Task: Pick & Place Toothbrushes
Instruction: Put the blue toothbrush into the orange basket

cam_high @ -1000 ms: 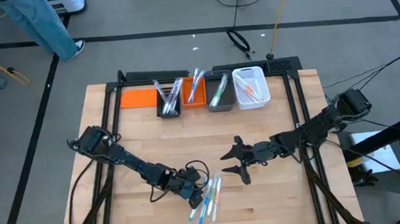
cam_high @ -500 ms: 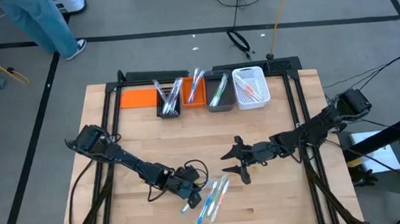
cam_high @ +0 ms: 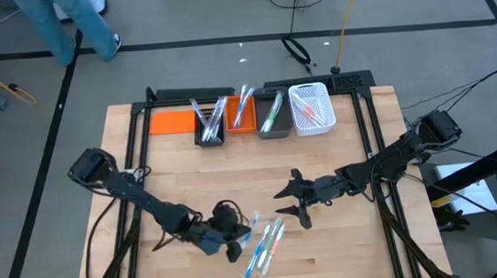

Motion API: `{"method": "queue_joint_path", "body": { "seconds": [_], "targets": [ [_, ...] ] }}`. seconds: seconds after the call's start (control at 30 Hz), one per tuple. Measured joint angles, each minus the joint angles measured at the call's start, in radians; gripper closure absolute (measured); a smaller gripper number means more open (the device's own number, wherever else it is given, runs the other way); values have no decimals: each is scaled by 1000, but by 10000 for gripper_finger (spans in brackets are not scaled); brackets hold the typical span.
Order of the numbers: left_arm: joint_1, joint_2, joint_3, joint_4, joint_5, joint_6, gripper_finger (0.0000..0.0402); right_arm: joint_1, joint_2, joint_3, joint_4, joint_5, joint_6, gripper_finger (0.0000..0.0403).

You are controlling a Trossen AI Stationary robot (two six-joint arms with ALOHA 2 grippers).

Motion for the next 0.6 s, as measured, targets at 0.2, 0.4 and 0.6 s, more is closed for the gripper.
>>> {"method": "queue_joint_path", "body": {
  "seconds": [0.2, 0.4, 0.6],
  "targets": [
    [8, -4, 0, 105, -44, 107, 401, 5, 0, 0, 98, -4, 16, 190],
    [24, -4, 0, 117, -27, 130, 401, 13, 1, 0, 83, -5, 13, 190],
    [23, 4, 0, 6, 33, 5, 401, 13, 1, 0, 76, -1, 13, 190]
  ]
}}
